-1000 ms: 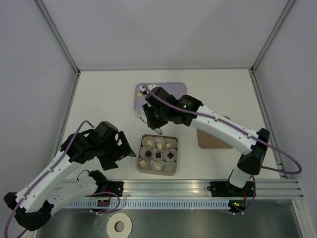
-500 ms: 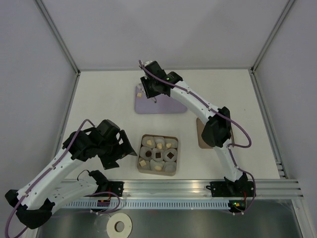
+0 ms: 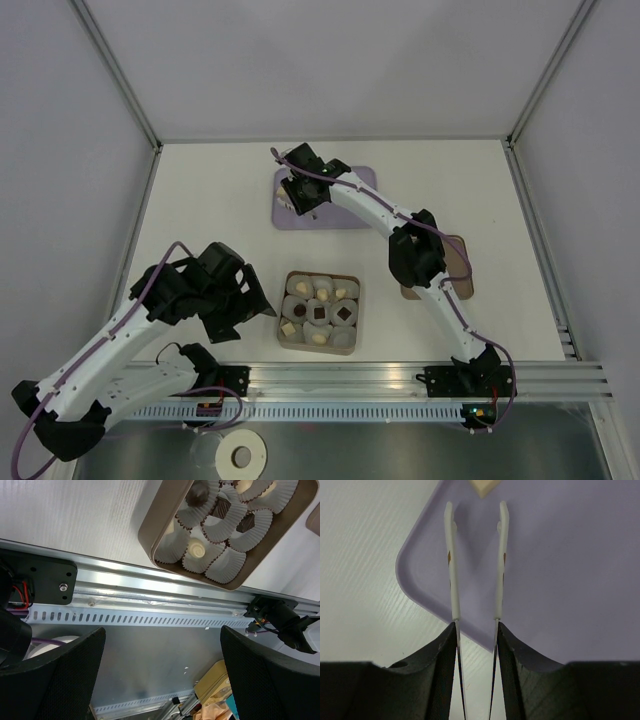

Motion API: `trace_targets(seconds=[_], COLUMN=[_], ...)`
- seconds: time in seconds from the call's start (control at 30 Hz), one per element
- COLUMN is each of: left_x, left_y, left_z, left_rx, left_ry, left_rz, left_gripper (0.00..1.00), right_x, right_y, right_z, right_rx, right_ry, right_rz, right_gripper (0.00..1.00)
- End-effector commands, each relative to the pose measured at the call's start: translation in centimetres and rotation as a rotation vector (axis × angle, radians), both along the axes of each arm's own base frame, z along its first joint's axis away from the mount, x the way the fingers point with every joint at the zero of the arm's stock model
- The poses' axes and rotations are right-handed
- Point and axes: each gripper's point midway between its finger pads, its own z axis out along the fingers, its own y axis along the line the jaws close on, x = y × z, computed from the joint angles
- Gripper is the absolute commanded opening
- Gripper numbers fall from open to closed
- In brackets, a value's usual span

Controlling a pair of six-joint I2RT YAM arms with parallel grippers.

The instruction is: Pack the chocolate

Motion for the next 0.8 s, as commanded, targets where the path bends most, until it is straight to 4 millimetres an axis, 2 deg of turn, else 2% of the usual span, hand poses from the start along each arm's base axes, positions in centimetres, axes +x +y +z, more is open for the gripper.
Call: trace_targets(seconds=[0.0, 0.27, 0.47, 0.57, 0.6, 0.7, 0.77], left_x=[-2.7, -2.4, -2.3, -2.5, -2.5, -2.7, -3.0], left_y=[1.3, 1.1, 1.2, 1.4, 1.5, 1.8, 2.0], left_z=[-1.0, -1.3, -1.5, -1.7, -1.7, -1.7, -1.7], left_rx=[0.057, 0.08, 0.098, 0.103, 0.107, 0.115, 0.119], left_ry=[0.134, 0.143, 0.147, 0.153, 0.154, 0.156, 0.162], left_rz=[-0.014, -0.044, -0.051, -0.051, -0.049, -0.043, -0.041], left_gripper=[1.0, 1.0, 1.0, 1.0, 1.0, 1.0, 1.0], right_x=[2.8, 4.4, 5.0, 4.8, 4.9, 4.6, 4.1], right_y=[1.4, 3.2, 3.6, 4.2, 4.2, 4.3, 4.0], right_z=[1.9, 1.6, 1.2, 0.8, 0.7, 0.8, 1.7], right_rx=[0.079, 0.148, 0.181, 0.206, 0.209, 0.22, 0.217], right_ry=[-0.099, -0.136, -0.134, -0.12, -0.119, -0.106, -0.104], right_rz=[-0.006, -0.025, -0.033, -0.015, -0.013, -0.009, -0.003], right_gripper=[0.43, 0.43, 0.37, 0.33, 0.25, 0.13, 0.1])
